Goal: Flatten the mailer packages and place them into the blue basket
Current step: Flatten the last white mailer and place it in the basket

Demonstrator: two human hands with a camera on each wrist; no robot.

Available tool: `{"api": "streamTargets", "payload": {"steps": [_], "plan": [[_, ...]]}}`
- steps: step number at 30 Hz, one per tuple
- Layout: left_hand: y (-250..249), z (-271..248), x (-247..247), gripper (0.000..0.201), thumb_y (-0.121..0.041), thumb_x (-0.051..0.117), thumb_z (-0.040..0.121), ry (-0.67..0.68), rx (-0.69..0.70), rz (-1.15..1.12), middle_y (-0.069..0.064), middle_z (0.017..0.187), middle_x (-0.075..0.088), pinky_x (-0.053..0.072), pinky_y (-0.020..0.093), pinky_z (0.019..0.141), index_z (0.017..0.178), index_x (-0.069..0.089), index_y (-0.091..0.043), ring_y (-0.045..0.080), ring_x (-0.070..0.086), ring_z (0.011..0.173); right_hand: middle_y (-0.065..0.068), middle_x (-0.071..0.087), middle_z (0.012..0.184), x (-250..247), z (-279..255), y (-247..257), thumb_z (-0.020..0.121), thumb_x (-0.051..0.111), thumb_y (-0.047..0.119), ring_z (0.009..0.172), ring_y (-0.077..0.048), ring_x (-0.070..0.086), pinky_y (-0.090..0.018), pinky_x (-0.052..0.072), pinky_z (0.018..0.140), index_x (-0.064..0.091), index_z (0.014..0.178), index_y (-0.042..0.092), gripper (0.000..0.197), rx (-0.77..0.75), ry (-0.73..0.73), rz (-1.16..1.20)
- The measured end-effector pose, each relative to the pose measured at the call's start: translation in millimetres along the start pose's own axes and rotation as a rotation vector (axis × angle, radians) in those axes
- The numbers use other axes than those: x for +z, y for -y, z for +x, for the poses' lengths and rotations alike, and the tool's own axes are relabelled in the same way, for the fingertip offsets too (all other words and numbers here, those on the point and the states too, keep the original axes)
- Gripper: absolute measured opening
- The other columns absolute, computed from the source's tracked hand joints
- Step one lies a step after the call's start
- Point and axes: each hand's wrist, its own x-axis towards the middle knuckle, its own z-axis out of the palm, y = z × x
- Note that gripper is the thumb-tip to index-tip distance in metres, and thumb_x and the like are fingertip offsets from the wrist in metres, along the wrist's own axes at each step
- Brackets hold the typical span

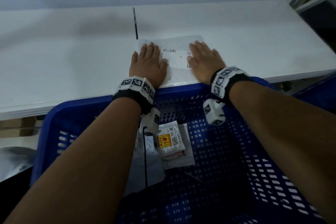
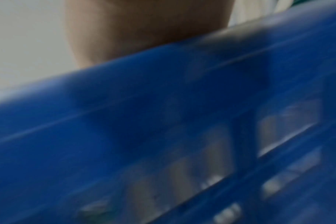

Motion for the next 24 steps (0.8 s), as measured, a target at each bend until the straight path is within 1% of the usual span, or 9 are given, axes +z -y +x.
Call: {"api": "streamTargets", "payload": {"steps": [3, 5, 7, 10, 11, 13, 15, 19, 24], "plan": [[1.2, -0.3, 1.5, 0.066, -0.047, 0.019, 0.102, -0.023, 0.016, 0.001, 0.003, 0.167, 0.008, 0.005, 0.046, 0.124, 0.159, 0.013, -0.015, 0.02, 0.004, 0.154, -0.003, -0.004, 0.167, -8.0, 2.1, -24.0, 0.103, 0.009, 0.047, 0.154, -0.02, -0.002, -0.046, 0.002, 0.124, -0.001, 0.159, 0.021, 0.063, 0.084, 0.02, -0.082], [1.2, -1.5, 2.1, 0.066, -0.047, 0.018, 0.102, -0.026, 0.017, -0.002, 0.004, 0.167, 0.008, 0.005, 0.046, 0.124, 0.159, 0.013, -0.015, 0.021, 0.004, 0.154, -0.005, -0.009, 0.167, -16.2, 5.7, -16.6, 0.103, 0.011, 0.044, 0.154, -0.02, -0.008, -0.045, -0.001, 0.124, -0.002, 0.159, 0.017, 0.064, 0.144, -0.001, -0.152], [1.1, -2.4, 1.5, 0.066, -0.047, 0.016, 0.102, -0.027, 0.019, 0.004, 0.004, 0.167, 0.006, 0.004, 0.046, 0.124, 0.159, 0.011, -0.015, 0.02, 0.003, 0.154, -0.005, -0.011, 0.167, -23.4, 17.5, 8.9, 0.103, 0.015, 0.043, 0.154, -0.021, -0.008, -0.045, 0.0, 0.124, 0.0, 0.159, 0.014, 0.064, 0.116, -0.036, -0.129], [2.0, -3.5, 1.1, 0.069, -0.052, 0.018, 0.102, -0.007, 0.036, 0.015, 0.003, 0.167, 0.004, 0.003, 0.046, 0.124, 0.16, 0.006, -0.017, 0.02, 0.0, 0.154, -0.009, 0.022, 0.162, -18.7, 39.7, 76.9, 0.102, 0.023, 0.044, 0.151, -0.025, 0.018, -0.047, 0.019, 0.12, 0.03, 0.151, 0.011, 0.059, -0.132, 0.062, 0.007], [2.1, -5.1, 1.0, 0.073, -0.055, 0.024, 0.1, -0.002, 0.048, 0.048, 0.004, 0.167, 0.004, 0.004, 0.047, 0.124, 0.16, 0.004, -0.019, 0.021, 0.0, 0.154, -0.007, 0.027, 0.161, -13.7, 44.2, 98.1, 0.102, 0.024, 0.046, 0.15, -0.023, 0.021, -0.047, 0.018, 0.12, 0.035, 0.148, 0.013, 0.057, -0.179, 0.096, 0.06], [2.2, -8.5, 0.6, 0.078, -0.055, 0.035, 0.097, -0.013, 0.061, 0.128, 0.006, 0.167, 0.008, 0.006, 0.047, 0.124, 0.159, 0.005, -0.019, 0.022, 0.004, 0.154, -0.001, 0.017, 0.165, -6.0, 48.1, 123.2, 0.102, 0.023, 0.049, 0.152, -0.014, 0.013, -0.048, 0.008, 0.122, 0.03, 0.152, 0.019, 0.058, -0.191, 0.125, 0.158], [1.9, -9.1, 0.2, 0.076, -0.053, 0.036, 0.099, -0.016, 0.066, 0.116, 0.006, 0.167, 0.01, 0.006, 0.047, 0.124, 0.159, 0.007, -0.018, 0.023, 0.005, 0.154, 0.002, 0.007, 0.167, -5.1, 49.3, 120.6, 0.106, 0.019, 0.043, 0.153, -0.012, 0.004, -0.045, 0.002, 0.123, 0.02, 0.157, 0.021, 0.055, -0.209, 0.137, 0.15], [1.2, -4.0, 2.0, 0.064, -0.047, 0.016, 0.103, -0.026, 0.033, -0.006, 0.003, 0.167, 0.006, 0.003, 0.046, 0.124, 0.159, 0.008, -0.017, 0.02, 0.002, 0.154, 0.005, -0.003, 0.167, -9.5, 46.0, 69.5, 0.105, 0.01, 0.05, 0.153, -0.014, -0.005, -0.042, -0.001, 0.124, 0.004, 0.16, 0.027, 0.06, -0.122, 0.109, 0.038], [2.0, -2.3, 4.5, 0.065, -0.045, 0.016, 0.103, -0.033, 0.02, -0.002, 0.004, 0.167, 0.006, 0.003, 0.046, 0.125, 0.159, 0.01, -0.013, 0.02, 0.002, 0.154, 0.001, -0.008, 0.167, -10.5, 38.5, 25.0, 0.104, 0.01, 0.052, 0.153, -0.018, -0.007, -0.046, -0.001, 0.124, -0.002, 0.159, 0.025, 0.063, 0.01, 0.076, -0.027]]}}
